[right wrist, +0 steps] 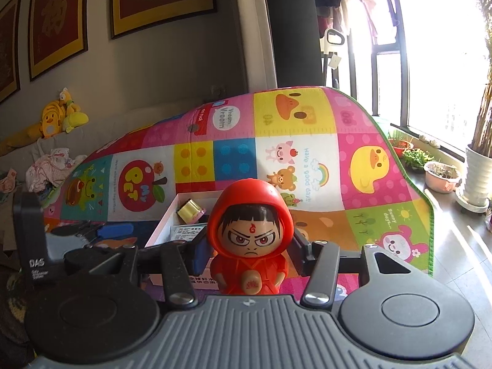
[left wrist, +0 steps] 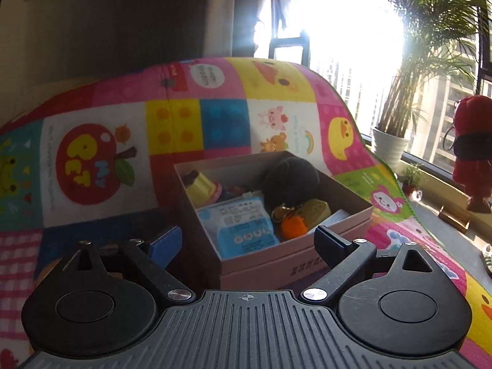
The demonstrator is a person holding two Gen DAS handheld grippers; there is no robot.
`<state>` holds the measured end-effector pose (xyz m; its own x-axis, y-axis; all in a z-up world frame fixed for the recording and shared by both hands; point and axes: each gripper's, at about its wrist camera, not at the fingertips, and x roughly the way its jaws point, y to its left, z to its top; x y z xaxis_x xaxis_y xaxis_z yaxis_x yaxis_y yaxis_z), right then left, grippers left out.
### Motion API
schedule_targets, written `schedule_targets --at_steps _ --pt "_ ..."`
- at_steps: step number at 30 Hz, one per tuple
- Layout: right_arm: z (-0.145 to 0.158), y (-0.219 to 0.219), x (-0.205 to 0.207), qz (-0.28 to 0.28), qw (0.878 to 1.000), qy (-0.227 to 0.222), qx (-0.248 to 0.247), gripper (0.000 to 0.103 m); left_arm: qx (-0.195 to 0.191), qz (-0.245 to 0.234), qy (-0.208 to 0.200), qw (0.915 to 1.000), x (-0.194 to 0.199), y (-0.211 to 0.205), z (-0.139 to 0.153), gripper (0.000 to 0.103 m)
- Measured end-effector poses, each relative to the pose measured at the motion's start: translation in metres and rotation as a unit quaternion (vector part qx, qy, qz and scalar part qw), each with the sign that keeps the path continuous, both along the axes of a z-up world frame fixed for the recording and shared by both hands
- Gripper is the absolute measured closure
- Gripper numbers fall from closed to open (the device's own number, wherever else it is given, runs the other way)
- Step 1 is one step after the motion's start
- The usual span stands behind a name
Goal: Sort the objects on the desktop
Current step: 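Lower the red doll into the pink box with the right tool while the left drops the keychain in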
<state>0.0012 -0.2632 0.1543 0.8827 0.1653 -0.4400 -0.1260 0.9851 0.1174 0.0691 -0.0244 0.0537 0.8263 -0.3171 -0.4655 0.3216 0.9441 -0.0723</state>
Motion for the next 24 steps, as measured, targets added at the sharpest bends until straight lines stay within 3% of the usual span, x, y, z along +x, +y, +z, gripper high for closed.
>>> schedule_targets --at_steps 7,11,15,21,24 --pt "0.011 0.027 0.058 0.043 0.998 0.037 0.018 0.052 -0.045 0.047 0.055 0.9964 -0.028 0.043 -0.041 0.006" --pt "0.003 0.047 0.113 0.060 0.992 0.101 0.054 0.052 -0.082 0.051 0.044 0.9944 -0.038 0.055 -0.047 0.005" --pt "-0.026 0.066 0.163 0.045 0.979 0.180 0.079 0.052 -0.099 0.047 0.026 0.9937 -0.042 0.059 -0.044 0.003" --pt "-0.070 0.087 0.205 0.011 0.970 0.242 0.024 0.050 -0.116 0.043 0.028 0.9919 -0.041 0.062 -0.044 0.003" --pt "-0.064 0.089 0.200 0.000 0.978 0.209 -0.016 0.038 -0.127 0.045 0.032 0.9904 -0.040 0.066 -0.045 0.002"
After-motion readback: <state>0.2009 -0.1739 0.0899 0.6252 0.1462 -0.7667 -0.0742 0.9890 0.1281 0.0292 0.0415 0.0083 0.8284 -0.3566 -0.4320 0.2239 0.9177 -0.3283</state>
